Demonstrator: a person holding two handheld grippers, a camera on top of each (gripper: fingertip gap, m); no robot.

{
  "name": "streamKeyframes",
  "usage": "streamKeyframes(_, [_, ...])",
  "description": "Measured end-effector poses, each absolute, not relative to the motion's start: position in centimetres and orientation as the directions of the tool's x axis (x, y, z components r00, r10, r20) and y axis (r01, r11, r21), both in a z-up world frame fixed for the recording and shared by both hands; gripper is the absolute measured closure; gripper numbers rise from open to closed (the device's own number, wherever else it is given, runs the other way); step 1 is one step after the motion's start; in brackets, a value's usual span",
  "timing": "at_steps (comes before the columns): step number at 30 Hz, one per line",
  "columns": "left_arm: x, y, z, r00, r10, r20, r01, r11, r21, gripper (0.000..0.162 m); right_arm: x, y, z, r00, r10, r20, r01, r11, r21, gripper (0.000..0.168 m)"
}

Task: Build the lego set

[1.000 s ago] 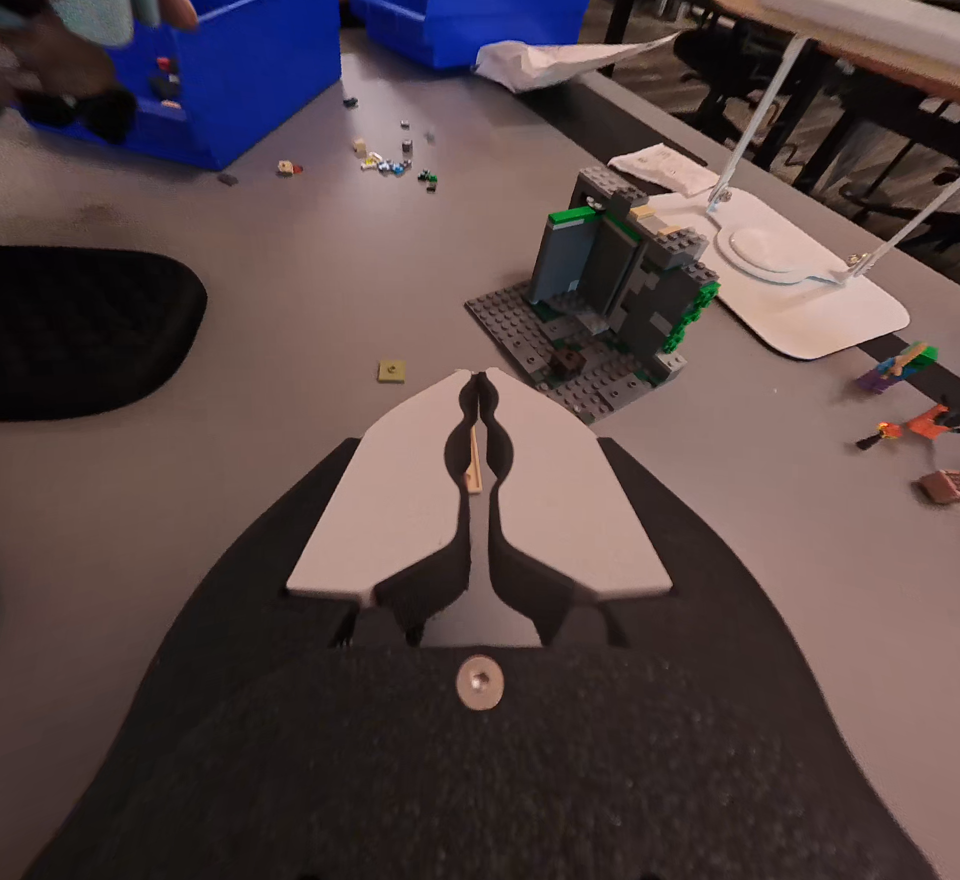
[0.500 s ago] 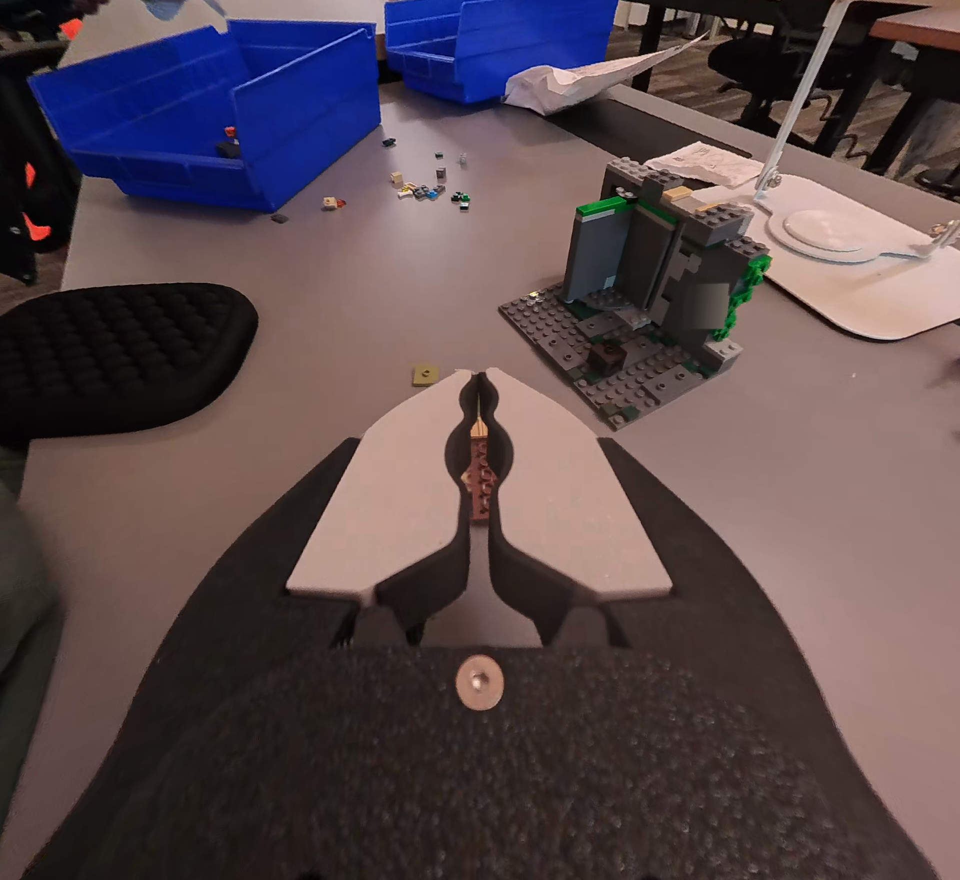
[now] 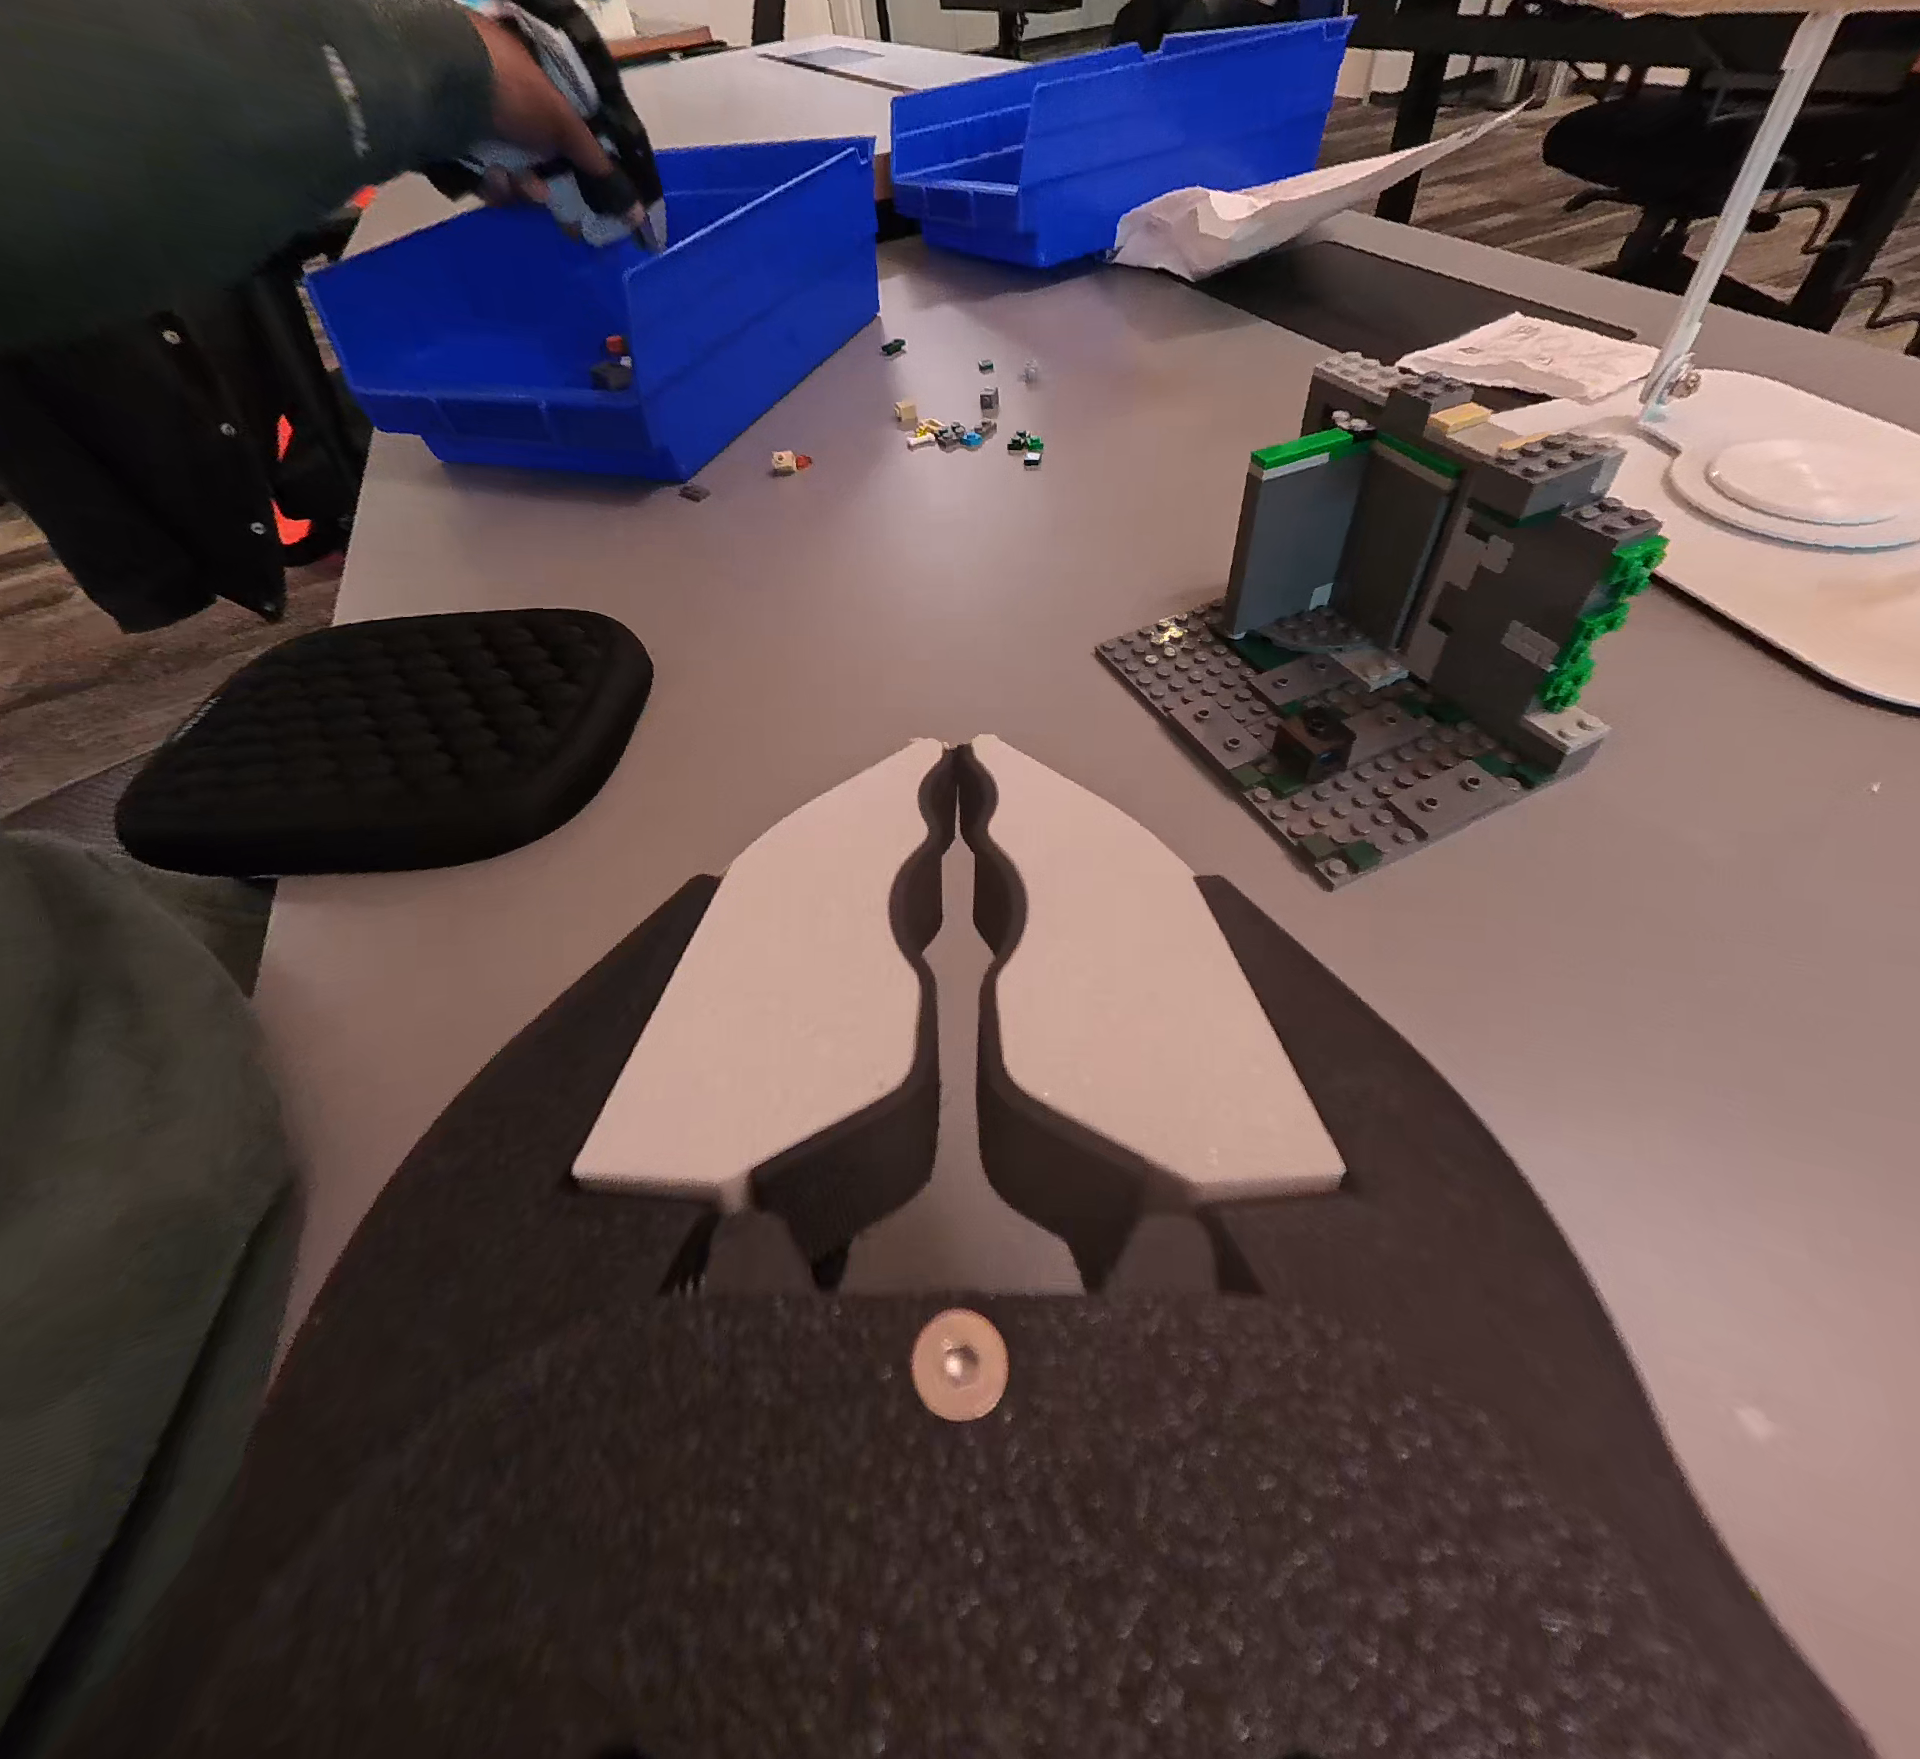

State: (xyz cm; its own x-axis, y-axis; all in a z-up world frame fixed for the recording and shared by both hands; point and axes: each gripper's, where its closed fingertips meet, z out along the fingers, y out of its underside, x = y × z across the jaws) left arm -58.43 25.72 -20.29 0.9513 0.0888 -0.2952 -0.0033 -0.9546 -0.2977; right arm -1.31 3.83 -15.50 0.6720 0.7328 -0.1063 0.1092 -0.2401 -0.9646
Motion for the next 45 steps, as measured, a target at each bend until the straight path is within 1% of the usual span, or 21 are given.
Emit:
streamKeyframes(2, [-58.9, 25.5, -21.2, 0.942, 0.128, -0.31, 0.039, -0.96, -0.278, 0.147, -1.2, 3.7, -15.2, 0.67, 0.734, -0.114, 0.096, -0.239, -0.966, 0.168])
streamKeyframes(3, [-59.3, 25.5, -21.2, 0.926, 0.135, -0.352, 0.035, -0.961, -0.275, 0.15, -1.1, 3.6, -15.1, 0.669, 0.734, -0.118, 0.089, -0.236, -0.968, 0.168])
streamKeyframes(5, [-59.5, 25.6, -21.3, 0.907, 0.142, -0.397, 0.034, -0.963, -0.266, 0.151, -1.0, 3.5, -14.8, 0.665, 0.736, -0.125, 0.078, -0.235, -0.969, 0.168])
streamKeyframes(6, [-59.6, 25.8, -21.2, 0.902, 0.155, -0.404, 0.042, -0.961, -0.273, 0.15, -1.0, 3.5, -14.7, 0.663, 0.738, -0.129, 0.072, -0.235, -0.969, 0.168])
streamKeyframes(8, [-59.5, 25.9, -21.4, 0.9, 0.178, -0.398, 0.064, -0.957, -0.283, 0.144, -1.0, 3.3, -14.5, 0.655, 0.743, -0.139, 0.061, -0.236, -0.97, 0.168])
streamKeyframes(11, [-59.5, 26.2, -21.4, 0.891, 0.211, -0.401, 0.087, -0.948, -0.306, 0.141, -1.0, 3.1, -14.1, 0.644, 0.749, -0.154, 0.044, -0.237, -0.97, 0.168])
streamKeyframes(13, [-58.9, 26.6, -21.4, 0.896, 0.229, -0.38, 0.098, -0.937, -0.334, 0.141, -0.9, 3.1, -13.9, 0.64, 0.751, -0.165, 0.029, -0.238, -0.971, 0.168])
streamKeyframes(15, [-58.6, 26.8, -21.4, 0.892, 0.225, -0.391, 0.088, -0.937, -0.34, 0.142, -0.8, 3.0, -13.7, 0.635, 0.752, -0.177, 0.015, -0.242, -0.97, 0.168])
streamKeyframes(20, [-58.4, 25.8, -23.5, 0.903, 0.261, -0.34, 0.168, -0.946, -0.278, 0.136, -0.7, 2.9, -13.5, 0.622, 0.754, -0.211, -0.016, -0.257, -0.966, 0.168])
streamKeyframes(26, [-59.2, 25.7, -24.0, 0.903, 0.287, -0.321, 0.218, -0.947, -0.237, 0.135, -0.5, 3.1, -13.6, 0.619, 0.75, -0.233, -0.031, -0.273, -0.961, 0.168])
streamKeyframes(31, [-59.7, 25.5, -24.5, 0.908, 0.289, -0.304, 0.244, -0.953, -0.179, 0.128, -0.1, 3.3, -13.7, 0.626, 0.74, -0.245, -0.043, -0.282, -0.958, 0.168])
streamKeyframes(35, [-59.9, 25.5, -24.6, 0.912, 0.291, -0.29, 0.255, -0.954, -0.157, 0.129, 0.1, 3.4, -13.9, 0.626, 0.736, -0.256, -0.049, -0.291, -0.956, 0.168])
streamKeyframes(38, [-59.8, 25.6, -24.8, 0.923, 0.275, -0.27, 0.243, -0.959, -0.147, 0.135, 0.1, 3.4, -13.8, 0.625, 0.737, -0.257, -0.05, -0.291, -0.955, 0.168])
streamKeyframes(40, [-59.5, 25.8, -24.9, 0.931, 0.259, -0.257, 0.23, -0.963, -0.137, 0.142, 0.1, 3.4, -13.9, 0.624, 0.737, -0.259, -0.051, -0.293, -0.955, 0.168])
streamKeyframes(41, [-59.2, 25.9, -25.0, 0.938, 0.249, -0.243, 0.221, -0.966, -0.136, 0.149, 0.1, 3.4, -13.8, 0.624, 0.737, -0.259, -0.051, -0.292, -0.955, 0.168])
streamKeyframes(45, [-59.3, 26.0, -25.0, 0.941, 0.24, -0.239, 0.208, -0.967, -0.15, 0.149, 0.1, 3.4, -13.7, 0.623, 0.738, -0.258, -0.053, -0.29, -0.956, 0.168])
